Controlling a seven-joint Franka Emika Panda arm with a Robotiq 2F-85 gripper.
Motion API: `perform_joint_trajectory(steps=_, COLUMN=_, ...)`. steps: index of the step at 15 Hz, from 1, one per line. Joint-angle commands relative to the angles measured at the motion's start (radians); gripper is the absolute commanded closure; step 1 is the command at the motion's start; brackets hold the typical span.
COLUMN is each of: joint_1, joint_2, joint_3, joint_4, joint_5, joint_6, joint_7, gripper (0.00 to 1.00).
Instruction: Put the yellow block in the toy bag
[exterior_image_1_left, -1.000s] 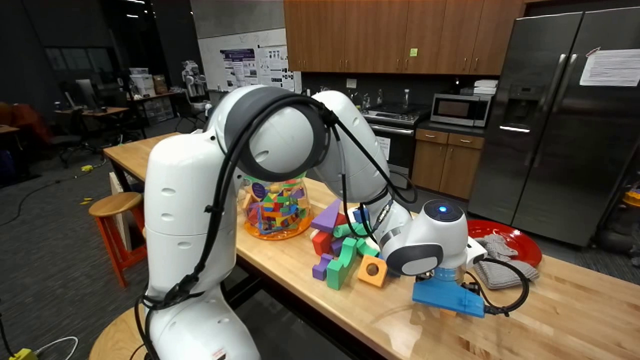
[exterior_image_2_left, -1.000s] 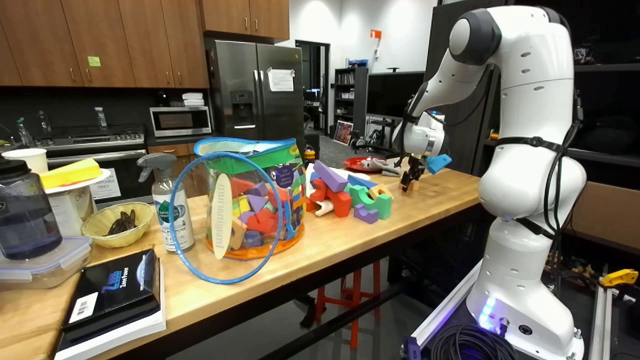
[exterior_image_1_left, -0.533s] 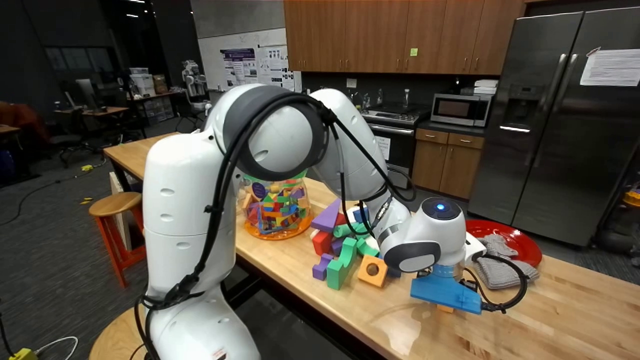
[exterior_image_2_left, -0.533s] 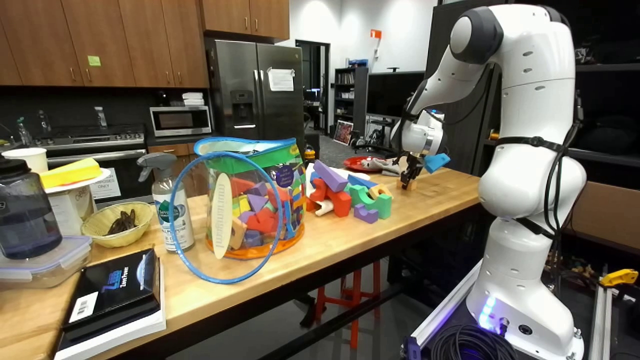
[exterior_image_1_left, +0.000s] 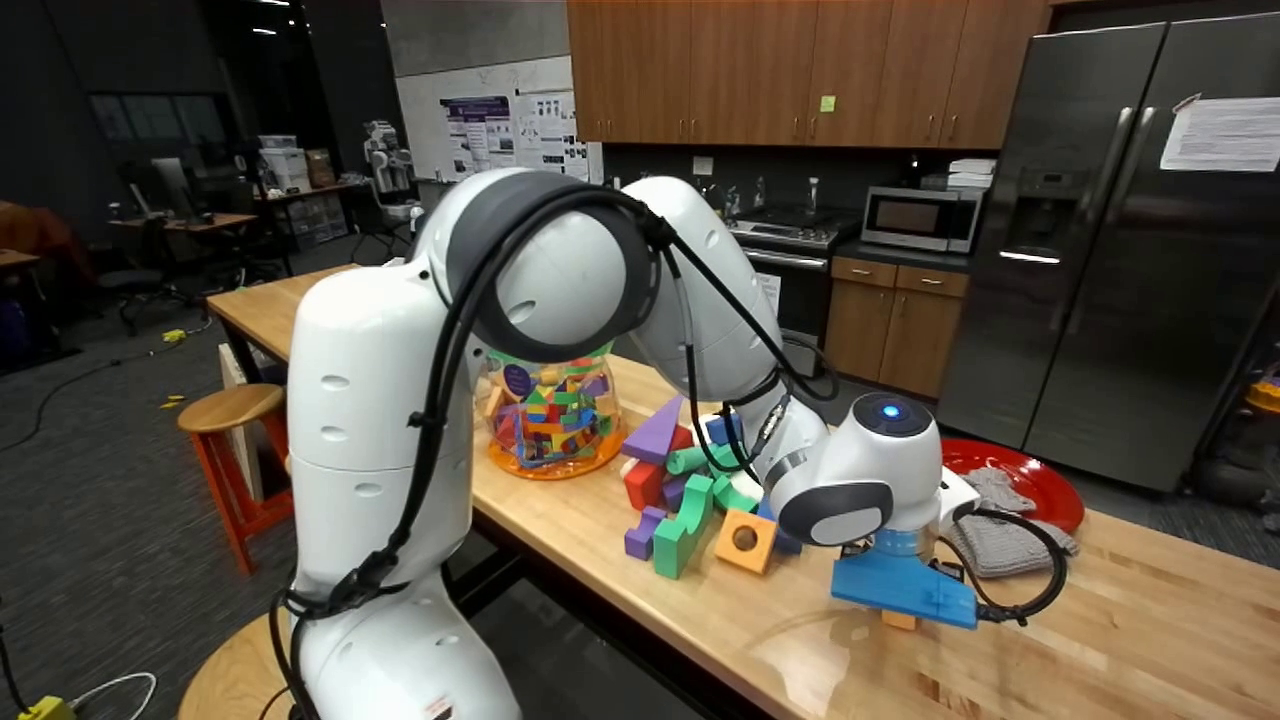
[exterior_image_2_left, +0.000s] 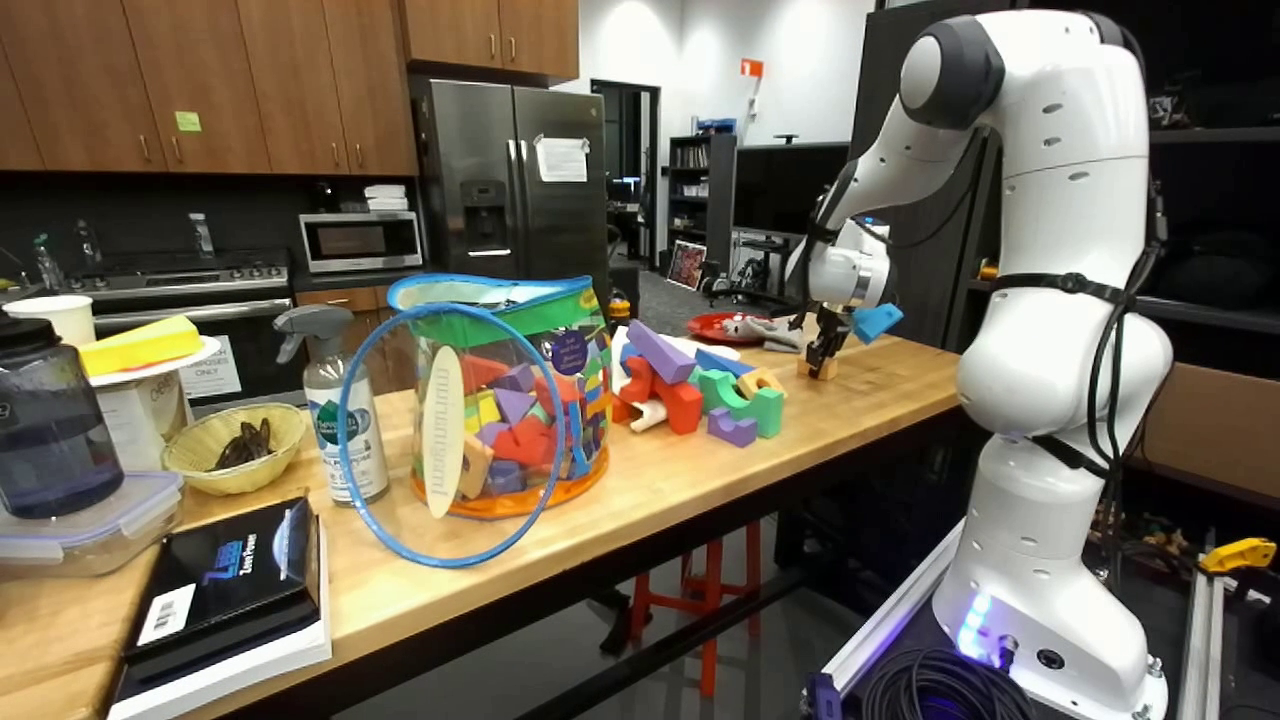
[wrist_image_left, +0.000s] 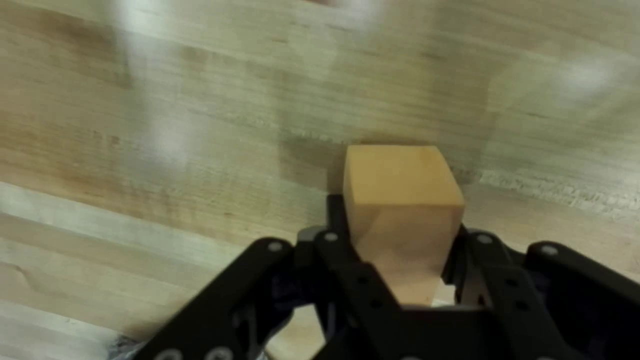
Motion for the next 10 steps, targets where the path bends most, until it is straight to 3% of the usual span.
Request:
perform_joint_trajectory(steps=1, joint_1=0.009, joint_2=-0.046, joint_3=-0.049, joint_4=0.037, joint_5=-0.109, joint_6=-0.127, joint_7=0.017, gripper=0.84)
perform_joint_trajectory(steps=3, joint_1=0.008, joint_2=-0.069, joint_3=-0.054, joint_4=0.068, joint_5=-0.147, joint_6=-0.187, joint_7=0.018, gripper=0.84)
perform_joint_trajectory(steps=4, joint_1=-0.052, joint_2=-0.088, joint_3=0.007, joint_4=0.083, joint_5=-0.186, joint_6=-0.211, joint_7=0.041, gripper=0.84)
perform_joint_trajectory(steps=10, joint_1=-0.047, joint_2=-0.152, joint_3=0.075, joint_4=0.188, joint_5=-0.160, joint_6=-0.277, joint_7=0.007, gripper=0.84)
